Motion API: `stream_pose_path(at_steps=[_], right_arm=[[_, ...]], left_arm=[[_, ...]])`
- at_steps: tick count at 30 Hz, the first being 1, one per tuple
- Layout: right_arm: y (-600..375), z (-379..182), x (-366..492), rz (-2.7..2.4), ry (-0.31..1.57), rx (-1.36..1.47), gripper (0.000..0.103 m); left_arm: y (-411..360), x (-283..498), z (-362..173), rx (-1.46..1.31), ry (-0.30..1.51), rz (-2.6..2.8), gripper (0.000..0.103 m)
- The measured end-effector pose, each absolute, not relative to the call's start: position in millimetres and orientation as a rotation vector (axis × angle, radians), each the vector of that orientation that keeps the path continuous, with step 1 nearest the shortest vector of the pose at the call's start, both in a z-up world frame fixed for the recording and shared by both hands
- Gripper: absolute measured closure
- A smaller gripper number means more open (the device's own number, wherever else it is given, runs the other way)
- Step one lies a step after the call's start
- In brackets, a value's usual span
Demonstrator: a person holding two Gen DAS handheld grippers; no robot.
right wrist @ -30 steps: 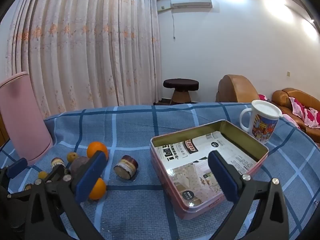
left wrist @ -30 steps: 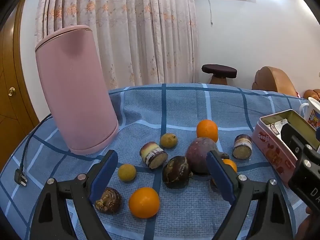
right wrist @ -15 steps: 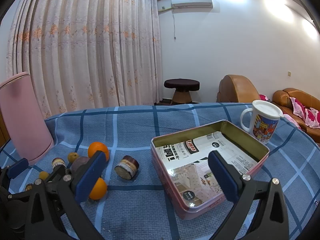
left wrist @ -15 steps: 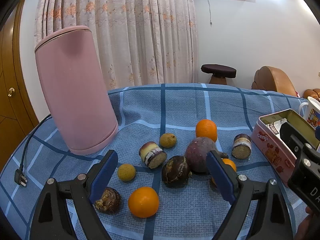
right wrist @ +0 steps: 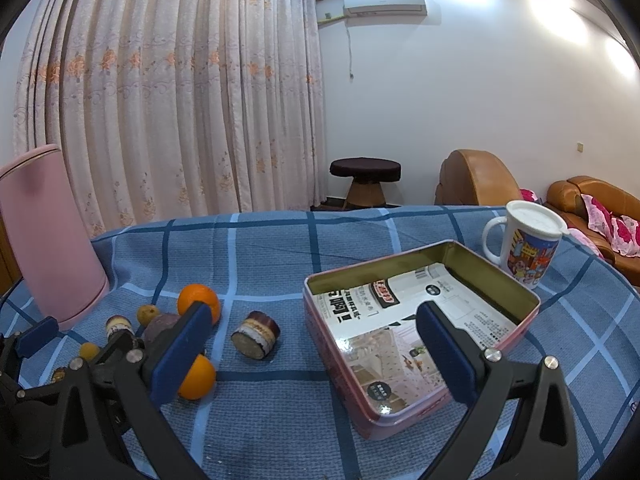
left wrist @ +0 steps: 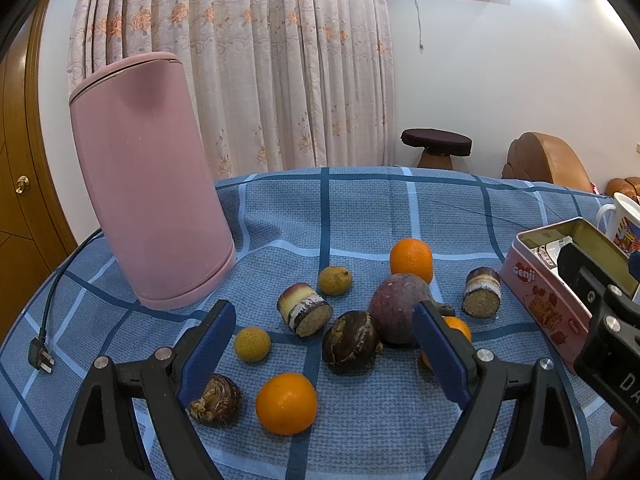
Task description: Organize fruits
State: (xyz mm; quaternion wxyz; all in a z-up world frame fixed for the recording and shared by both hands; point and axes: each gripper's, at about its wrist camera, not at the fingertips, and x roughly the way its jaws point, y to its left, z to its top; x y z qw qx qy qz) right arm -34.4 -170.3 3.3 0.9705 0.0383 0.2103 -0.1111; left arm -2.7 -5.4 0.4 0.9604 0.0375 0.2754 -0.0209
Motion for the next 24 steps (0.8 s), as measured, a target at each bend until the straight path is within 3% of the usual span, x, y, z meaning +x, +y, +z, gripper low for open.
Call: stream_pose_path(at_steps=[24], right_arm=[[-170.9, 2.2, -34.0, -0.219, 0.423, 0.078, 0.000]], left_arm=[[-5.4, -2.7, 0.1, 0.075, 0.560, -0.043, 0.012]])
